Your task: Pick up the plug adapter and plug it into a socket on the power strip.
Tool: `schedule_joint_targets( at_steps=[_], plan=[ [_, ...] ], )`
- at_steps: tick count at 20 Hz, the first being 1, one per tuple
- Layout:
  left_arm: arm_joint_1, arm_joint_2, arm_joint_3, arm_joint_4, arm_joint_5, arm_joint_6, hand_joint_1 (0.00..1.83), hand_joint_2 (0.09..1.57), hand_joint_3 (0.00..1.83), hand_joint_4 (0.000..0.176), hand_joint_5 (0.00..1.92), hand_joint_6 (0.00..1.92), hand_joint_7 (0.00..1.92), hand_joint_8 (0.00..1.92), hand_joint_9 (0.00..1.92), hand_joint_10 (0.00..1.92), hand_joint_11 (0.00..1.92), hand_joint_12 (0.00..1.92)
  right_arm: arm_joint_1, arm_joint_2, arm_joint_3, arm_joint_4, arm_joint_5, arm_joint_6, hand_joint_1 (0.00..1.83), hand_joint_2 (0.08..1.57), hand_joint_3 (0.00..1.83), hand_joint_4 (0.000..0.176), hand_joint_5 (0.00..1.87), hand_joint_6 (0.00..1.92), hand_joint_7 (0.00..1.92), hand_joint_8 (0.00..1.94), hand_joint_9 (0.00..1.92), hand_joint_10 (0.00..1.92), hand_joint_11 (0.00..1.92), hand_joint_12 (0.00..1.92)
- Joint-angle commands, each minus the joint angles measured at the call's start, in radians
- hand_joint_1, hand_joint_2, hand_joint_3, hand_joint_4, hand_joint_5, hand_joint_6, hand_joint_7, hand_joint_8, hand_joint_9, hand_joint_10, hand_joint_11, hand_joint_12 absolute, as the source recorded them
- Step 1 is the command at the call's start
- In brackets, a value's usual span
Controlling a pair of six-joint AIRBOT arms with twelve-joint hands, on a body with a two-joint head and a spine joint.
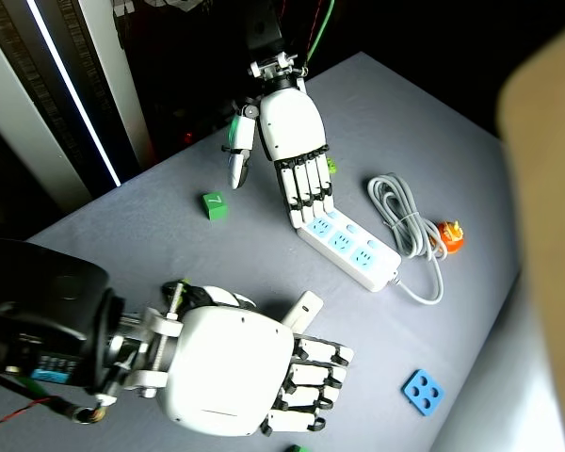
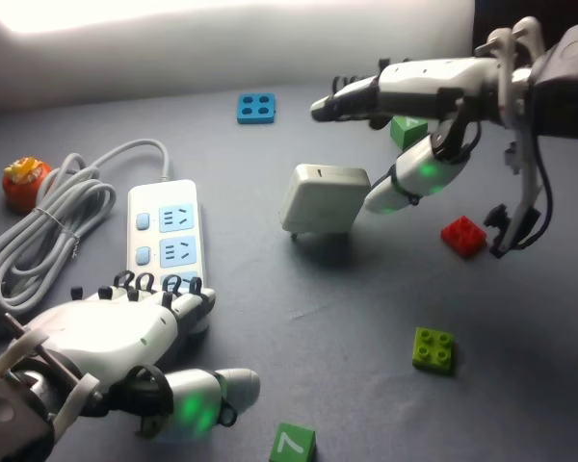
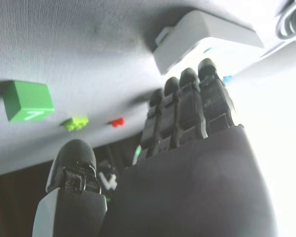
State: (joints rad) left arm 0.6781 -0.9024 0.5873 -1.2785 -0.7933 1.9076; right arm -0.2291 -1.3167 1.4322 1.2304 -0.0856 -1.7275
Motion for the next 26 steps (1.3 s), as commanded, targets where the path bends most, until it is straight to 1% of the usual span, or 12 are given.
schedule_joint_targets(
  at_steps=[1, 5, 7, 8, 9, 13, 14, 15, 20, 21, 22, 26],
  plan=[
    [0.0, -0.003, 0.002, 0.048, -0.051, -0.002, 0.0, 1.25, 0.0, 0.0, 0.06, 0.0, 0.1, 0.01, 0.08, 0.01, 0.06, 0.04, 0.007, -0.001, 0.009, 0.013, 0.021, 0.011, 1.2, 0.98, 0.0, 0.0, 0.2, 0.0, 0.19, 0.0, 0.19, 0.0, 0.0, 0.79],
    [0.001, -0.003, 0.007, 0.042, -0.051, -0.002, 0.0, 1.24, 0.0, 0.0, 0.09, 0.01, 0.13, 0.01, 0.11, 0.01, 0.08, 0.06, 0.011, -0.043, 0.047, 0.013, 0.025, 0.024, 1.2, 0.98, 0.0, 0.0, 0.2, 0.0, 0.19, 0.0, 0.17, 0.0, 0.0, 0.73],
    [0.001, -0.007, 0.008, 0.038, -0.057, -0.002, 0.0, 1.24, 0.0, 0.0, 0.08, 0.0, 0.11, 0.0, 0.1, 0.01, 0.07, 0.06, 0.008, -0.066, 0.068, 0.013, 0.023, 0.023, 1.17, 1.0, 0.0, 0.0, 0.16, 0.0, 0.13, 0.0, 0.12, 0.0, 0.0, 0.6],
    [0.002, -0.01, 0.008, 0.036, -0.061, -0.002, 0.0, 1.25, 0.0, 0.0, 0.06, 0.0, 0.1, 0.0, 0.09, 0.0, 0.07, 0.06, 0.008, -0.074, 0.076, 0.013, 0.02, 0.023, 1.2, 1.0, 0.0, 0.0, 0.14, 0.0, 0.11, 0.0, 0.09, 0.0, 0.0, 0.49],
    [0.002, -0.013, 0.009, 0.034, -0.063, -0.002, 0.0, 1.25, 0.0, 0.0, 0.07, 0.0, 0.11, 0.0, 0.09, 0.0, 0.06, 0.06, 0.006, -0.082, 0.084, 0.013, 0.016, 0.023, 1.15, 1.01, 0.0, 0.0, 0.1, 0.0, 0.07, 0.0, 0.06, 0.0, 0.0, 0.39],
    [0.002, -0.025, 0.017, 0.031, -0.067, -0.003, 0.0, 1.25, 0.0, 0.0, 0.07, 0.0, 0.1, 0.0, 0.08, 0.0, 0.05, 0.06, -0.009, -0.103, 0.099, 0.013, 0.015, 0.023, 1.21, 0.98, 0.0, 0.0, 0.1, 0.0, 0.07, 0.0, 0.06, 0.0, 0.0, 0.37],
    [0.003, -0.026, 0.017, 0.031, -0.067, -0.003, 0.0, 1.24, 0.0, 0.0, 0.09, 0.01, 0.13, 0.01, 0.11, 0.01, 0.08, 0.08, -0.013, -0.107, 0.102, 0.013, 0.016, 0.024, 1.17, 0.97, 0.0, 0.0, 0.09, 0.0, 0.06, 0.0, 0.04, 0.0, 0.0, 0.34],
    [0.004, -0.027, 0.017, 0.031, -0.067, -0.003, 0.0, 1.25, 0.0, 0.0, 0.12, 0.0, 0.16, 0.0, 0.14, 0.01, 0.09, 0.11, -0.018, -0.111, 0.106, 0.013, 0.016, 0.025, 1.18, 0.96, 0.0, 0.0, 0.09, 0.0, 0.06, 0.0, 0.05, 0.0, 0.0, 0.35],
    [0.012, -0.031, 0.016, 0.011, -0.064, 0.006, 0.0, 1.25, 0.0, 0.0, 0.1, 0.01, 0.13, 0.0, 0.12, 0.0, 0.05, 0.12, -0.032, -0.131, 0.137, 0.013, 0.014, 0.024, 1.22, 0.95, 0.0, 0.0, 0.09, 0.0, 0.05, 0.0, 0.04, 0.01, 0.0, 0.34],
    [0.013, -0.032, 0.016, 0.004, -0.064, 0.006, 0.0, 1.25, 0.0, 0.0, 0.12, 0.0, 0.15, 0.0, 0.13, 0.0, 0.01, 0.23, -0.034, -0.133, 0.14, 0.013, 0.014, 0.024, 1.22, 0.95, 0.0, 0.0, 0.09, 0.0, 0.05, 0.0, 0.05, 0.01, 0.0, 0.38],
    [0.015, -0.032, 0.016, 0.001, -0.064, 0.006, 0.0, 1.26, 0.0, 0.0, 0.13, 0.0, 0.16, 0.0, 0.13, 0.0, 0.0, 0.26, -0.037, -0.135, 0.143, 0.013, 0.014, 0.023, 1.23, 0.94, 0.0, 0.0, 0.1, 0.0, 0.06, 0.0, 0.07, 0.01, 0.0, 0.42],
    [0.016, -0.033, 0.016, -0.01, -0.062, 0.007, 0.0, 1.26, 0.0, 0.0, 0.13, 0.0, 0.16, 0.0, 0.13, 0.0, 0.0, 0.28, -0.046, -0.144, 0.154, 0.013, 0.014, 0.017, 1.21, 0.95, 0.0, 0.0, 0.08, 0.0, 0.05, 0.0, 0.05, 0.0, 0.0, 0.38]
  ],
)
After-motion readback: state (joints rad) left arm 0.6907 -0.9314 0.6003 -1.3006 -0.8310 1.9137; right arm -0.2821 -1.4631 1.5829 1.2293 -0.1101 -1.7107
